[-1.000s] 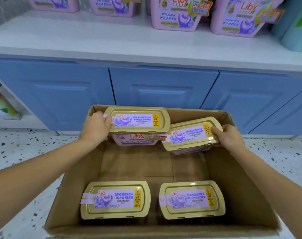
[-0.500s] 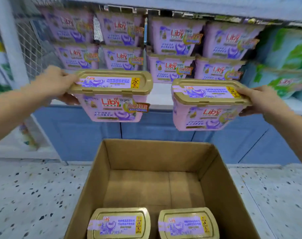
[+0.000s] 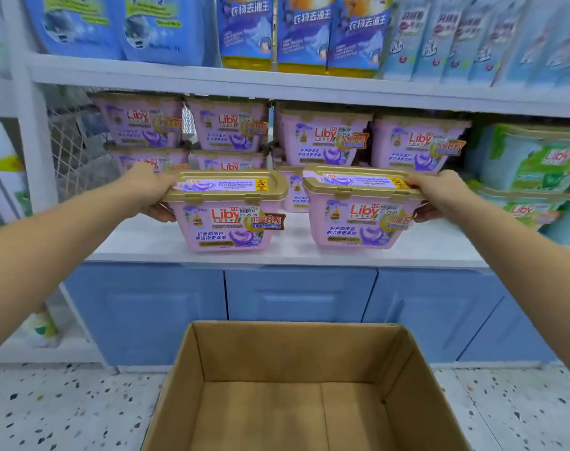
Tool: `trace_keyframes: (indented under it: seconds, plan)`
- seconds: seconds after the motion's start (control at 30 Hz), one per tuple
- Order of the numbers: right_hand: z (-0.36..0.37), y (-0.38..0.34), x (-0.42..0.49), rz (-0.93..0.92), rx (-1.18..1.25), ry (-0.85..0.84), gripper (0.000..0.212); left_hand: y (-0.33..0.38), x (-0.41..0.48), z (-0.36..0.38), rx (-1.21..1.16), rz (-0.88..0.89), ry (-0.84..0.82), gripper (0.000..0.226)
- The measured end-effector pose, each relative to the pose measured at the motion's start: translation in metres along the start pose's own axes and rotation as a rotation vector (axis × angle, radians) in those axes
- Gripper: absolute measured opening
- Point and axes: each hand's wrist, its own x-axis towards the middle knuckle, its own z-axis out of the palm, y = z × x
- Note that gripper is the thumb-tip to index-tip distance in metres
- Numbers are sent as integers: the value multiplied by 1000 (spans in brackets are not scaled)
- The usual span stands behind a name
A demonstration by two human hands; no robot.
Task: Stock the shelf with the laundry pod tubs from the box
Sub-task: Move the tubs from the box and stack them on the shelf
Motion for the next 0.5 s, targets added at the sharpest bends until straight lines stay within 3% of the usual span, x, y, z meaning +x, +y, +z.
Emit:
trace_keyframes:
  seconds: [0.5]
  plan:
    - [39, 17, 39, 60, -42, -13, 35, -1, 47, 21, 111, 11, -25, 25]
